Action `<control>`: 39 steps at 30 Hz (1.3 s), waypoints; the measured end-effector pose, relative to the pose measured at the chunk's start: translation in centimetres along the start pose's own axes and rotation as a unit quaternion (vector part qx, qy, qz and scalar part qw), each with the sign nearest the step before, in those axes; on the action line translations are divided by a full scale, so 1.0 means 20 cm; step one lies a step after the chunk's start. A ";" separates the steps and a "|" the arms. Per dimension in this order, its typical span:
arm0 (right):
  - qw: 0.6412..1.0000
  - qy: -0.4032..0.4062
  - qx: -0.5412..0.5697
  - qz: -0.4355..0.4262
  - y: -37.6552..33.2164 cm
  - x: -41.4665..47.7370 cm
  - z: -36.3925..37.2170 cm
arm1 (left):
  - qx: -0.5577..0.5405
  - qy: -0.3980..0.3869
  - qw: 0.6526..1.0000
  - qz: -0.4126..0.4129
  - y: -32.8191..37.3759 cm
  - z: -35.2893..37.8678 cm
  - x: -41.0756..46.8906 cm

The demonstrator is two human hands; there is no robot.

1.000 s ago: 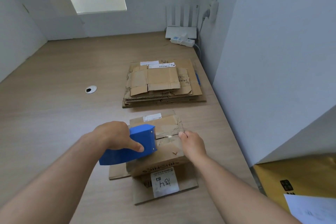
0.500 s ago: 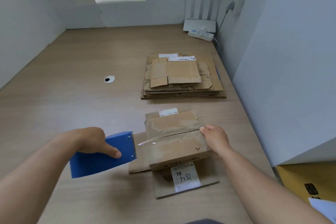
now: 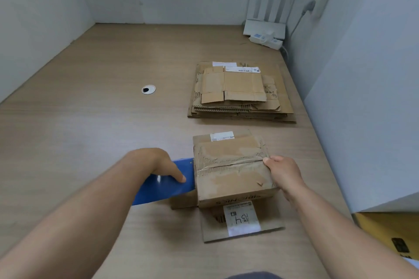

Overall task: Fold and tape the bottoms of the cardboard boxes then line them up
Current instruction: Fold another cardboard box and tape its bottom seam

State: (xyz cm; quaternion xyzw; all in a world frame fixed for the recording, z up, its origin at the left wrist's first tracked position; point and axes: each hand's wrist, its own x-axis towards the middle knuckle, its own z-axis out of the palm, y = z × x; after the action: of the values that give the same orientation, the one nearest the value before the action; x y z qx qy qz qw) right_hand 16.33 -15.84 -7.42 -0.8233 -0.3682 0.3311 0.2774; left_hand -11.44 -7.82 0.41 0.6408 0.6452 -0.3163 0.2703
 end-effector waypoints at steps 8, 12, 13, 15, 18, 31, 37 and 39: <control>1.000 0.006 -0.007 -0.010 0.00 -0.02 -0.02 | 0.149 0.223 0.963 -0.020 0.06 0.05 -0.02; 1.000 0.009 -0.011 -0.026 0.01 -0.03 -0.02 | 0.068 0.245 0.966 -0.052 -0.15 0.18 0.01; 0.999 0.008 -0.017 -0.030 0.01 -0.03 -0.02 | 0.037 0.247 0.967 -0.057 -0.19 0.23 0.04; 0.999 0.006 -0.024 -0.034 0.01 -0.04 -0.01 | 0.003 0.260 0.964 -0.054 -0.25 0.32 0.07; 0.999 0.009 -0.037 -0.036 0.00 -0.04 -0.02 | 0.022 0.318 0.946 -0.059 -0.26 0.42 0.08; 0.995 0.012 -0.084 -0.054 -0.02 -0.05 -0.02 | -0.355 0.290 0.884 0.088 0.35 0.46 -0.08; 0.987 0.001 -0.152 -0.051 -0.05 -0.07 -0.03 | -0.458 0.175 0.871 -0.016 0.46 0.43 0.08; 0.976 -0.001 -0.214 -0.029 -0.10 -0.10 0.00 | -0.460 0.190 0.867 -0.031 0.48 0.44 0.08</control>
State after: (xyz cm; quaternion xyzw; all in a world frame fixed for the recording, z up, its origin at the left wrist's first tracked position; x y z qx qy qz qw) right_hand 14.55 -16.25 -5.34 -0.8520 -0.4549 0.2375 0.1034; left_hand -2.38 -13.52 -7.14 0.4709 0.7762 0.1357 0.3967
